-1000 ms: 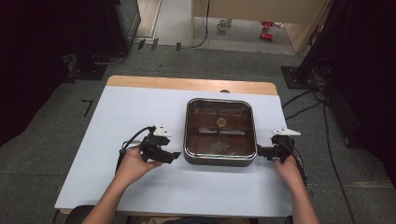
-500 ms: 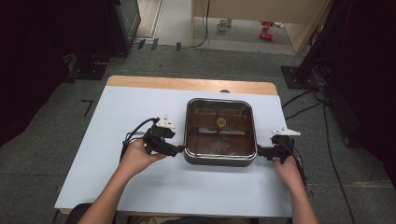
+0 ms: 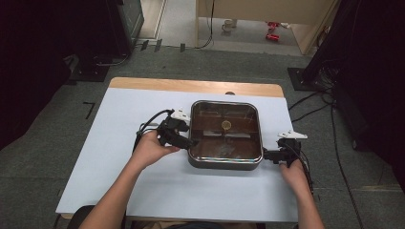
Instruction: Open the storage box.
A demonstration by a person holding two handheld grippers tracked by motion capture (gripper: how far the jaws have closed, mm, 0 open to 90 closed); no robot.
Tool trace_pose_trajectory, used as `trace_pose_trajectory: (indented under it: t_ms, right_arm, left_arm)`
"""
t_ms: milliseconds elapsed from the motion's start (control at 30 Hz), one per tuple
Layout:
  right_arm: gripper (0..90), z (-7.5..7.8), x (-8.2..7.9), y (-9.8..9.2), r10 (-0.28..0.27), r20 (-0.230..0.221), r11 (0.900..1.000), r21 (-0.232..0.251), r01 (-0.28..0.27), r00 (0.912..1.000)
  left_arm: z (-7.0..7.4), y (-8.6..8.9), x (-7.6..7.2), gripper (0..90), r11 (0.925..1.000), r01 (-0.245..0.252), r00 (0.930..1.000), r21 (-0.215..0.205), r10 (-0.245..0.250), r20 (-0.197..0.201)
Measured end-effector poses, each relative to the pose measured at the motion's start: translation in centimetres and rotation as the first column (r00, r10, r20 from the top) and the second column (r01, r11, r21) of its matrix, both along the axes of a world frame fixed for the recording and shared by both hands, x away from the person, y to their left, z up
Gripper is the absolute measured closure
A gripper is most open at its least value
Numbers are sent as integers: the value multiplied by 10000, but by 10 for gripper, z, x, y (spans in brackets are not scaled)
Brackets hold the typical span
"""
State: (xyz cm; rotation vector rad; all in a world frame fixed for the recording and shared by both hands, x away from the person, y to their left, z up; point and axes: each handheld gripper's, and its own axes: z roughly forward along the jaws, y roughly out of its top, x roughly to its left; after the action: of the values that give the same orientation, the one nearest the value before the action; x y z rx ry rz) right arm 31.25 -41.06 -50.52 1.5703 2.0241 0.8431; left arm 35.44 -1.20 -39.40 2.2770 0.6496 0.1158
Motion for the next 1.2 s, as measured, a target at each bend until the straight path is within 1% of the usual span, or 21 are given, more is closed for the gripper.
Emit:
trace_pose_trajectory:
  t_ms: [133, 167, 233, 333, 367, 400, 500, 567, 667, 700, 767, 833, 867, 900, 933, 967, 1000, 1033, 1100, 1133, 1200]
  right_arm:
    - [0, 0, 0, 0, -9, 2, 10000, 8, 9, 10000]
    - [0, 0, 0, 0, 5, 0, 10000, -2, -5, 10000]
    - [0, 0, 0, 0, 3, 2, 10000, -6, -3, 10000]
    - [0, 0, 0, 0, 5, 21, 10000, -26, -5, 10000]
    - [0, 0, 0, 0, 2, 10, 10000, -11, -2, 10000]
    - [0, 0, 0, 0, 2, 10, 10000, -11, -2, 10000]
    - [0, 0, 0, 0, 7, 11, 10000, -12, -7, 10000]
    - [0, 0, 0, 0, -5, -4, 10000, -3, 5, 10000]
    - [0, 0, 0, 0, -7, 0, 10000, -3, 7, 10000]
    - [0, 0, 0, 0, -1, 3, 10000, -7, 1, 10000]
    - [0, 0, 0, 0, -4, 5, 10000, -2, 4, 10000]
    - [0, 0, 0, 0, 11, 11, 10000, -13, -11, 10000]
    - [0, 0, 0, 0, 9, 11, 10000, -11, -9, 10000]
    - [0, 0, 0, 0, -5, 5, 10000, 4, 5, 10000]
    - [0, 0, 0, 0, -5, 5, 10000, 4, 5, 10000]
    - [0, 0, 0, 0, -9, 4, 10000, 5, 9, 10000]
    - [0, 0, 0, 0, -9, 4, 10000, 6, 9, 10000]
    - [0, 0, 0, 0, -9, 4, 10000, 6, 9, 10000]
    - [0, 0, 0, 0, -5, 6, 10000, 5, 5, 10000]
    - [0, 0, 0, 0, -11, 3, 10000, 10, 11, 10000]
    - [0, 0, 0, 0, -10, 4, 10000, 8, 10, 10000]
  left_arm:
    - [0, -12, 4, 317, 9997, 224, 9997, -134, -223, 22]
    - [-1, -19, 5, 317, 9992, 379, 9992, -108, -377, 148]
    - [-2, -22, 6, 317, 9990, 423, 9990, -112, -421, 168]
    - [-4, -31, 12, 322, 9983, 547, 9985, -178, -545, 87]
    - [-5, -37, 16, 330, 9981, 600, 9982, -100, -599, 81]
    - [-5, -37, 16, 331, 9981, 600, 9982, -100, -599, 81]
    - [-7, -48, 20, 334, 9975, 705, 9974, -73, -704, 133]
    - [-10, -56, 23, 337, 9974, 717, 9974, -33, -717, 116]
    - [-15, -66, 27, 347, 9967, 802, 9968, -91, -802, 22]
    - [-16, -70, 28, 348, 9964, 851, 9963, -3, -851, 73]
    - [-20, -76, 31, 349, 9966, 824, 9965, 91, -826, 156]
    - [-22, -80, 33, 361, 9966, 825, 9965, -23, -825, 161]
    - [-23, -82, 34, 362, 9967, 815, 9964, -22, -814, 248]
    - [-25, -86, 38, 367, 9971, 759, 9968, -35, -758, 238]
    - [-25, -86, 38, 368, 9971, 759, 9968, -35, -758, 238]
    - [-26, -88, 40, 368, 9970, 751, 9971, -186, -748, 154]
    - [-26, -89, 41, 387, 9966, 774, 9970, -299, -771, 122]
    - [-27, -92, 41, 387, 9965, 775, 9968, -315, -769, 210]
    - [-29, -97, 42, 394, 9966, 825, 9959, -89, -821, 367]
    - [-30, -100, 42, 403, 9964, 843, 9958, -55, -840, 373]
    - [-31, -102, 42, 428, 9963, 853, 9955, -136, -847, 418]
